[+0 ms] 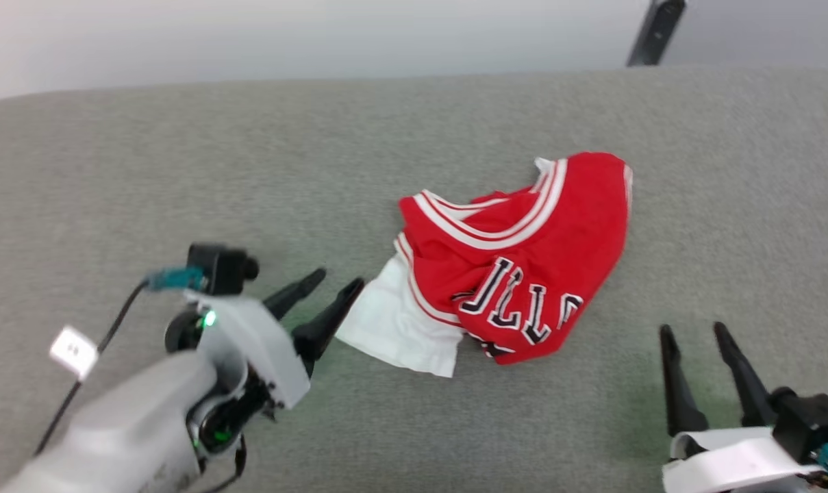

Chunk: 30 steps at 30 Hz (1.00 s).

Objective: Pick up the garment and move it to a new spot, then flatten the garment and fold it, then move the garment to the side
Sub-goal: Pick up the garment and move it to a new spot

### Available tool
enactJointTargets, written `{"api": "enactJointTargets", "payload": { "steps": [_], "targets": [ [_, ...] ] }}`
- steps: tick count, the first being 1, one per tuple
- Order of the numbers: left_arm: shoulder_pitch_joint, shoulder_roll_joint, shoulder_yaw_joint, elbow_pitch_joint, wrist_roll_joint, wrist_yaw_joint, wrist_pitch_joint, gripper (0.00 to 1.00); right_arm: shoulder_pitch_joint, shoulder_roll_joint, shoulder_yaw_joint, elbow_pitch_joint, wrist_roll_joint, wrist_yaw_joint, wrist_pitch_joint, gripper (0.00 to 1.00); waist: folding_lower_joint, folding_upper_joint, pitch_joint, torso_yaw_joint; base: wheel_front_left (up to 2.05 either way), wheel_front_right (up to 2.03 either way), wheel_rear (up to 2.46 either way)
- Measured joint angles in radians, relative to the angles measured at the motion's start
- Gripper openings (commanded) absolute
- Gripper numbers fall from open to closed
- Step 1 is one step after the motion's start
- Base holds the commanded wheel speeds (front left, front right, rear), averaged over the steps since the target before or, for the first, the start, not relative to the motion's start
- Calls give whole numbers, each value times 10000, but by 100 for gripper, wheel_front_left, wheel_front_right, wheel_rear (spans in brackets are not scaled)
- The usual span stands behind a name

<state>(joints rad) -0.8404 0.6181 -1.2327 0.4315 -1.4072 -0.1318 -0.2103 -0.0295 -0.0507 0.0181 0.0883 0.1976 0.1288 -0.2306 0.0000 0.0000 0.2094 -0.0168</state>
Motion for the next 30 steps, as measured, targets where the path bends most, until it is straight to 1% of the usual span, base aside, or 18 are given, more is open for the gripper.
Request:
{"api": "enactJointTargets", "payload": {
  "steps": [2,5,6,9,12,14,16,18,20,22,24,26,29,30],
  "targets": [
    [436,-12,234,125,-180,0,-290,100,153,-4,-215,-142,-81,0,115,100,0,0,-123,181,0,0,0],
    [1156,-29,846,270,-359,0,-481,100,292,-2,-439,-332,-174,0,276,100,0,0,-322,382,0,0,0],
    [1421,-56,1145,291,-349,0,-506,100,344,-2,-485,-395,-215,0,316,100,0,0,-388,431,0,0,0],
    [2343,-230,2667,236,107,2,-539,100,536,-6,-665,-612,-245,0,464,100,0,0,-558,561,0,0,0],
    [3565,-493,3910,121,982,0,-537,100,698,-6,-782,-796,-270,0,560,100,0,0,-694,657,0,0,0],
    [4305,-704,4798,-8,1333,2,-539,100,798,2,-842,-913,-309,0,631,100,0,0,-752,709,0,0,0],
    [4887,-890,5392,-173,1927,2,-539,100,900,0,-905,-984,-320,0,692,100,0,0,-811,753,0,0,0],
    [5463,-1143,6194,-397,2403,2,-539,100,1007,-4,-953,-1068,-322,0,738,100,0,0,-860,790,0,0,0],
    [5954,-1304,6882,-675,3156,17,-539,100,1067,2,-978,-1127,-324,0,811,100,0,0,-919,802,0,0,0],
    [6450,-1639,7823,-1103,3898,184,-539,100,1118,-4,-1020,-1202,-332,0,859,100,0,0,-984,797,0,0,0],
    [6983,-1921,8527,-1555,4915,316,-539,100,1196,0,-1076,-1243,-330,0,905,100,0,0,-1039,771,0,0,0],
    [7557,-2360,9242,-1887,5507,412,-539,100,1225,0,-1124,-1294,-316,0,926,100,0,0,-1101,749,0,0,0],
    [8240,-2892,10157,-2316,6389,439,-539,100,1238,0,-1202,-1361,-276,0,963,100,0,0,-1200,722,0,0,0],
    [8335,-2991,10412,-2476,6755,431,-539,100,1247,-2,-1239,-1392,-249,0,982,100,0,0,-1229,720,0,0,0]
  ]
}}
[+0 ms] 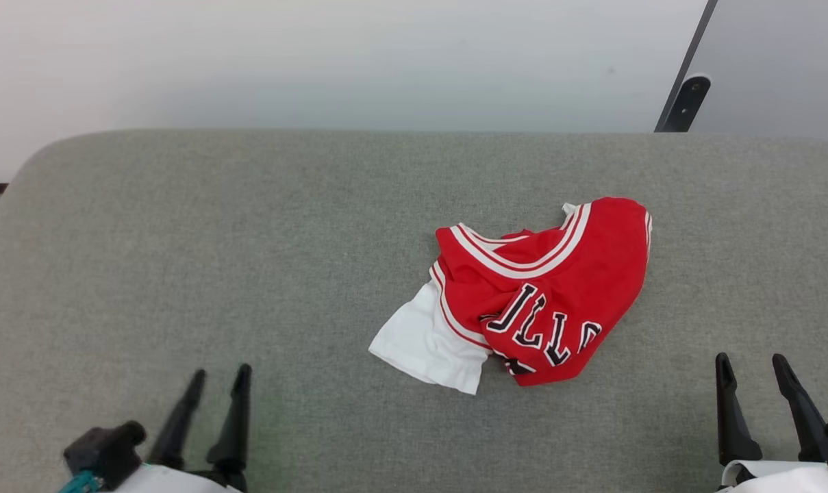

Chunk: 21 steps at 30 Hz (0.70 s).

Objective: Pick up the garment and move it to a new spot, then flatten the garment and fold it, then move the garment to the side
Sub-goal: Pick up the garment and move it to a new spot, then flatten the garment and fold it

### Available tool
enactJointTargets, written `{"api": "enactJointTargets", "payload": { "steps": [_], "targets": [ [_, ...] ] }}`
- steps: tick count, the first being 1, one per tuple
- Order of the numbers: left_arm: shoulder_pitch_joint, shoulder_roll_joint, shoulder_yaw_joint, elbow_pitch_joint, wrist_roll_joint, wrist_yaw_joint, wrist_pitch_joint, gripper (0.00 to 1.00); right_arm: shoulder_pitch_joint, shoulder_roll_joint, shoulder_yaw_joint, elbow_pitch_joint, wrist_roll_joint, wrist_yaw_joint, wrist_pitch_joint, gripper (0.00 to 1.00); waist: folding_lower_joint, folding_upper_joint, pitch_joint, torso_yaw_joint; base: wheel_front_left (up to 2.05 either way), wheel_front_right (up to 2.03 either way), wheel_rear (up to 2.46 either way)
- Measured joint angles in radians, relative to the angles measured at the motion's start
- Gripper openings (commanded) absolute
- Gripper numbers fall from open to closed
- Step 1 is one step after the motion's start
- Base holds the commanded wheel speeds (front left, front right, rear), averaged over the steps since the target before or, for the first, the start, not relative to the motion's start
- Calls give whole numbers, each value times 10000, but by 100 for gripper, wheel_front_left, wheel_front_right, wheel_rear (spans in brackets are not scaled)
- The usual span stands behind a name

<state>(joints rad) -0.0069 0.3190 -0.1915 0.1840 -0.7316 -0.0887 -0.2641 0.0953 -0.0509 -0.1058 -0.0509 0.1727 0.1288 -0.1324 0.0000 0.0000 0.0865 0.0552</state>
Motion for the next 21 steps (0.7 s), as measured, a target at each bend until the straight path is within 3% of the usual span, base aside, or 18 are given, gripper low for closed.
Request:
{"api": "enactJointTargets", "payload": {
  "steps": [6,11,14,21],
  "targets": [
    [575,-709,1277,-838,2339,-81,0,100,18,0,-17,-119,23,0,117,100,0,0,-124,-21,0,0,0],
    [756,-901,1758,-1223,4291,-36,0,100,18,0,-33,-290,36,0,201,100,0,0,-185,-25,0,0,0],
    [886,-1126,1948,-1302,4980,6,0,100,17,-2,-4,-343,92,0,265,100,0,0,-173,-41,0,0,0],
    [972,-1662,2290,-1074,5369,-173,0,100,51,2,69,-155,134,0,163,100,0,0,-87,-18,0,0,0]
  ]
}}
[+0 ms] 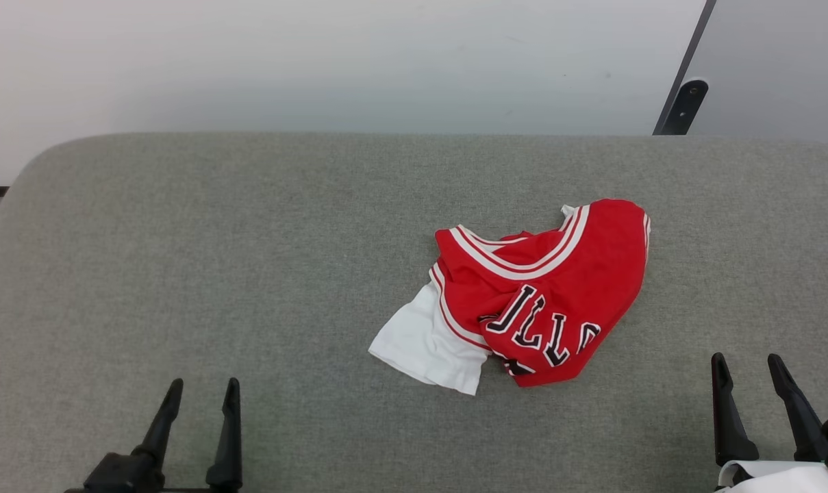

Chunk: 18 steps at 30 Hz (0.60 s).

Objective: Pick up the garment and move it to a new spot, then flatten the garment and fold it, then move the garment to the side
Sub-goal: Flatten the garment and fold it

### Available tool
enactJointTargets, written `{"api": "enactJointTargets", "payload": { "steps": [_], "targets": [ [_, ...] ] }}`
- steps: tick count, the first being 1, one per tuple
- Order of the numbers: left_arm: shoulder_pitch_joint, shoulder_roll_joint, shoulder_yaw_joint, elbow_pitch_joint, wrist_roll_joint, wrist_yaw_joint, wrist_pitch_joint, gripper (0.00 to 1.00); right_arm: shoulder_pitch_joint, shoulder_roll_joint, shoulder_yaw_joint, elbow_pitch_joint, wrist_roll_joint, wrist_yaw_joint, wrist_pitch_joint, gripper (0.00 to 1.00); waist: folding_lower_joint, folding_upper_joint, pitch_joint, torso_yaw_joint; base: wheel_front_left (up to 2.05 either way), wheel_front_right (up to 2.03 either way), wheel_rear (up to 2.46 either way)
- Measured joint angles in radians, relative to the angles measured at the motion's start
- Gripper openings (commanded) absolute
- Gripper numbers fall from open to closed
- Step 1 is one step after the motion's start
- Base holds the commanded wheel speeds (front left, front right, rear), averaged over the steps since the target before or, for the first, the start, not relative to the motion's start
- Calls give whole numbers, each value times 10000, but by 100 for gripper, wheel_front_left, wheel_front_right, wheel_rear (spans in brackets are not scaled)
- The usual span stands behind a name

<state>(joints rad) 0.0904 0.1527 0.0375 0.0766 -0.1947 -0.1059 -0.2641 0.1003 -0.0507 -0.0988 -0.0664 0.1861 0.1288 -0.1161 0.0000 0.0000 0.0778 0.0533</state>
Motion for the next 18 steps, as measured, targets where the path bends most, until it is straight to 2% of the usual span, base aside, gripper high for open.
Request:
{"api": "enactJointTargets", "payload": {
  "steps": [9,12,15,18],
  "targets": [
    [-119,-244,284,-12,96,-174,0,100,-39,0,136,104,19,0,-79,100,0,0,14,-9,0,0,0],
    [-697,-113,148,-182,-98,-188,0,100,-62,-4,111,146,165,0,-176,100,0,0,78,-21,0,0,0],
    [-1963,564,-483,-115,-598,-221,27,100,-237,-2,201,222,219,0,-267,100,0,0,221,-44,0,0,0],
    [-3604,1613,-1524,278,-1195,-232,867,100,-526,2,334,330,224,0,-416,100,0,0,435,-91,0,0,0]
  ]
}}
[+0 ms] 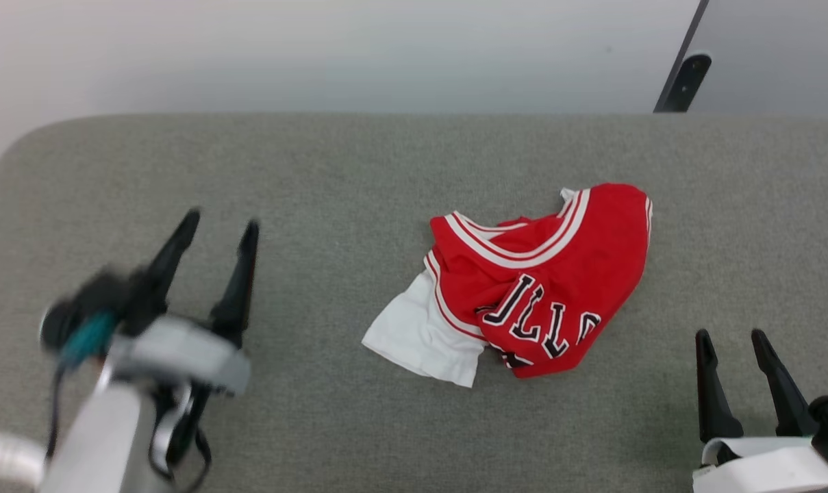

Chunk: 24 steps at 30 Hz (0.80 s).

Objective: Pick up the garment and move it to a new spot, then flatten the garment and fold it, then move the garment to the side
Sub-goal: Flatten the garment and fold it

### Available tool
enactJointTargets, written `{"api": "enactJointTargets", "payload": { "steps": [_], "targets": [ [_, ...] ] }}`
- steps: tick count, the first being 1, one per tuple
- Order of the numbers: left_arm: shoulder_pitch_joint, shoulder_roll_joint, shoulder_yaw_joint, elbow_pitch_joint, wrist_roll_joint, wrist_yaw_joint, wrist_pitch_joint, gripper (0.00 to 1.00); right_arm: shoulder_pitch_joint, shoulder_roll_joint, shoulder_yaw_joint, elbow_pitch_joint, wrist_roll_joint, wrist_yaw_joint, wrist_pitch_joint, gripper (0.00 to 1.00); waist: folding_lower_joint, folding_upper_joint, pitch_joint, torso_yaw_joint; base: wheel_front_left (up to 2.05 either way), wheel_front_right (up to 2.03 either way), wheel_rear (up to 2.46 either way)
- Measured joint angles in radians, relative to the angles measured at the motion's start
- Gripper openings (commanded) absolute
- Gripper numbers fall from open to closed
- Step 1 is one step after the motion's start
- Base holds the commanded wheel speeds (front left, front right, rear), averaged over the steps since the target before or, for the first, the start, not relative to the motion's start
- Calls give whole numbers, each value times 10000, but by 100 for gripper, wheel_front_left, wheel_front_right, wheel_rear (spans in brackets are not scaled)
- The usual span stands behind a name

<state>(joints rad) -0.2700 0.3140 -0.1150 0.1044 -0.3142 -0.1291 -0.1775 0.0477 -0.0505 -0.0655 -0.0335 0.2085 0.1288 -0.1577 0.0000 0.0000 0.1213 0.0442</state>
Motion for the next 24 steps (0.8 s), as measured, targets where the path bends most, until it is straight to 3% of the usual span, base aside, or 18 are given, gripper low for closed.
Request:
{"api": "enactJointTargets", "payload": {
  "steps": [2,6,9,14,18,24],
  "targets": [
    [-1131,825,-1072,397,-366,0,1030,100,-173,-2,82,58,2,0,-98,100,0,0,176,-41,0,0,0],
    [-2992,1791,-2943,1674,-1666,-42,3684,100,-525,-6,194,313,29,0,-305,100,0,0,573,-141,0,0,0],
    [-3938,2249,-4263,2261,-3026,-21,5643,100,-702,4,305,564,136,0,-468,100,0,0,841,-252,0,0,0],
    [-4933,2773,-5772,2481,-4675,-25,7682,100,-1008,-6,401,880,284,0,-719,100,0,0,1244,-477,0,0,0],
    [-5225,2819,-6389,2522,-5843,-23,8548,100,-1294,0,535,1080,311,0,-861,100,0,0,1553,-677,0,0,0],
    [-5376,2761,-7064,2472,-6606,-23,8773,100,-1470,-2,587,1344,399,0,-978,100,0,0,1880,-992,0,0,0]
  ]
}}
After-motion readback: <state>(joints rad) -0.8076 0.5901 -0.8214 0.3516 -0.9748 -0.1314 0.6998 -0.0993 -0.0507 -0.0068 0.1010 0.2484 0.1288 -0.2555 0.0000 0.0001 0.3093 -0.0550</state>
